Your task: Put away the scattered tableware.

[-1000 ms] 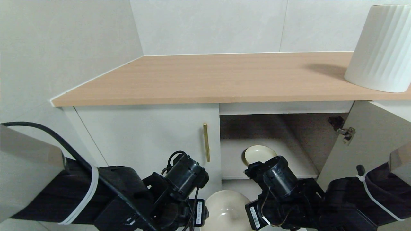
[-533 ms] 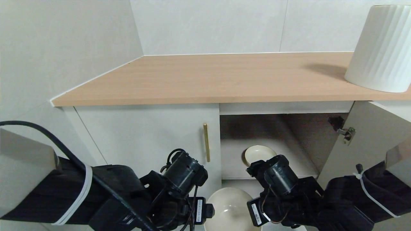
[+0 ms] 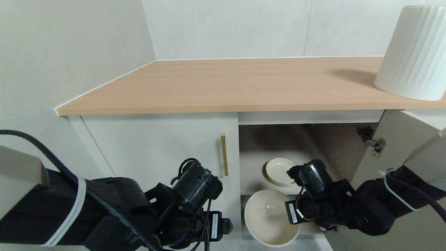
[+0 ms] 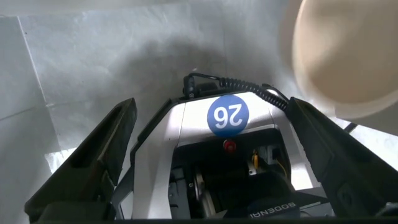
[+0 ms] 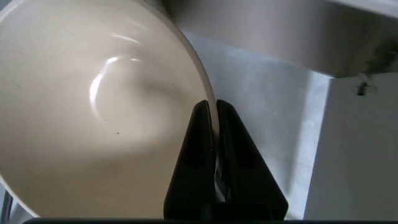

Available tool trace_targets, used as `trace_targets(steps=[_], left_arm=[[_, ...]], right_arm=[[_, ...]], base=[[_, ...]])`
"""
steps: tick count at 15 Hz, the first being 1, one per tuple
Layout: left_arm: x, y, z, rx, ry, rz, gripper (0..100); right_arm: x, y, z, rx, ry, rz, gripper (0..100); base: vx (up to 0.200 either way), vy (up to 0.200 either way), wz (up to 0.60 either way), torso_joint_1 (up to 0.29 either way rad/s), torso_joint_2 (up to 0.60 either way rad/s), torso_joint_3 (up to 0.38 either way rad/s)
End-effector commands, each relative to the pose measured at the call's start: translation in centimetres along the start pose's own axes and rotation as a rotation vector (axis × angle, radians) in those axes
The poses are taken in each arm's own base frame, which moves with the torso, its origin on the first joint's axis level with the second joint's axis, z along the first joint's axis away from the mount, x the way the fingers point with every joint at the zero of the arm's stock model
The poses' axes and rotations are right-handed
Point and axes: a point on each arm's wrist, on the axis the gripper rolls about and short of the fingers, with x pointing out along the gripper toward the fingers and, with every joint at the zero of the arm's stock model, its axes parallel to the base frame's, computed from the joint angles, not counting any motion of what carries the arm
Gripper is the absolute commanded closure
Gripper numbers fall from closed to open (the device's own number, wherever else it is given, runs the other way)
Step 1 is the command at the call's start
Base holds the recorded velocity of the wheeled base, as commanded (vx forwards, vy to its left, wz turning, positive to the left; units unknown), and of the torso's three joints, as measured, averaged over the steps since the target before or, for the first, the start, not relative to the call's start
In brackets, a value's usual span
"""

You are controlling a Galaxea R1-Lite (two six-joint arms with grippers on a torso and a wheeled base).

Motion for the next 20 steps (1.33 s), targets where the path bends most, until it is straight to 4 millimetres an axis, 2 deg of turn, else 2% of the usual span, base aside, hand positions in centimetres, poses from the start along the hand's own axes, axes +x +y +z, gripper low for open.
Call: trace_targets(steps=[1, 3, 7, 12, 16, 20], left_arm=[[-0.3, 0.0, 0.1, -0.002, -0.008, -0.006, 0], [-0.3, 0.0, 0.1, -0.002, -0.008, -0.006, 0], [-0.3, 0.0, 0.1, -0.002, -0.008, -0.006, 0], [-0.3, 0.0, 0.1, -0.002, -0.008, -0.006, 0], [-0.3, 0.0, 0.1, -0.002, -0.008, -0.006, 0], [-0.3, 0.0, 0.1, -0.002, -0.008, -0.006, 0]], right_arm=[[1.2, -1.6, 1.4, 0.115, -0.026, -0.033, 100], [1.6, -2.2, 3.0, 0.246, -0.068, -0.035, 100], [1.7, -2.9, 5.0, 0.397, -0.143, -0.023, 100], [3.9, -4.0, 6.1, 0.494, -0.229, -0.086, 100], [4.2, -4.8, 7.3, 0.575, -0.268, -0.084, 100], [5.6, -5.8, 7.6, 0.597, -0.291, -0.163, 100]], base=[[0.0, 0.0, 0.0, 0.0, 0.0, 0.0], [0.0, 0.0, 0.0, 0.0, 0.0, 0.0], [0.0, 0.0, 0.0, 0.0, 0.0, 0.0], [0.0, 0.0, 0.0, 0.0, 0.0, 0.0], [0.0, 0.0, 0.0, 0.0, 0.0, 0.0], [0.0, 0.0, 0.0, 0.0, 0.0, 0.0]])
